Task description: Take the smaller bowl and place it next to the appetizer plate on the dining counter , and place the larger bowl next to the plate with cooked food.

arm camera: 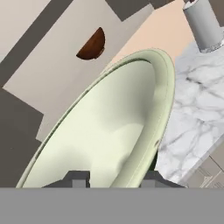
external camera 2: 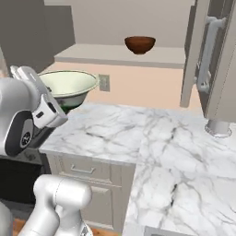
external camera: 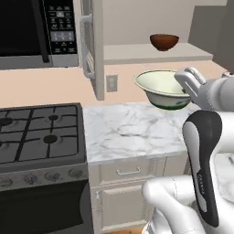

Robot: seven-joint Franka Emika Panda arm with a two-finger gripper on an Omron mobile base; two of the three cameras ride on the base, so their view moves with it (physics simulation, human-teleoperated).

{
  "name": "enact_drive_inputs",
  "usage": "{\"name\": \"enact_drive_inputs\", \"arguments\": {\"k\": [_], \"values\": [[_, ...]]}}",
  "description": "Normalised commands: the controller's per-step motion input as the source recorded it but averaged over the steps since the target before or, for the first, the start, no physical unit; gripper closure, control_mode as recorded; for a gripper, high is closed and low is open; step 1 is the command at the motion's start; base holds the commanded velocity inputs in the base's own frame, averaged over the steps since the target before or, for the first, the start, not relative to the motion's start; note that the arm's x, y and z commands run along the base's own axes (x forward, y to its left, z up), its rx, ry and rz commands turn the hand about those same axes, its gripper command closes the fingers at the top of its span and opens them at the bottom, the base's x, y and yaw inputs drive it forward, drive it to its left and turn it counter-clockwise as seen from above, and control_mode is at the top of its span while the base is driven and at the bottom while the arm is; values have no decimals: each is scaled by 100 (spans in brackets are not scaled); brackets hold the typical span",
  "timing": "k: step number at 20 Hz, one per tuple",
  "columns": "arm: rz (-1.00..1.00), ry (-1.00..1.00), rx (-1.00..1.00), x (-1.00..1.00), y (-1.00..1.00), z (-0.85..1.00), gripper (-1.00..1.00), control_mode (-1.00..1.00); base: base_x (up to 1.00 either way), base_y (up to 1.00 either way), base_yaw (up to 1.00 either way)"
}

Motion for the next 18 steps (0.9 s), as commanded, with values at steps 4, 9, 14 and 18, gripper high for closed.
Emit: {"name": "enact_drive_inputs", "arguments": {"k": [4, 9, 14, 18], "values": [[0, 0, 0, 0, 0, 0, 100, 100, -78, 75, 14], [0, 0, 0, 0, 0, 0, 100, 100, -63, 81, 25], [0, 0, 0, 0, 0, 0, 100, 100, -19, 69, 40], [0, 0, 0, 0, 0, 0, 100, 100, 0, 74, 55]]}}
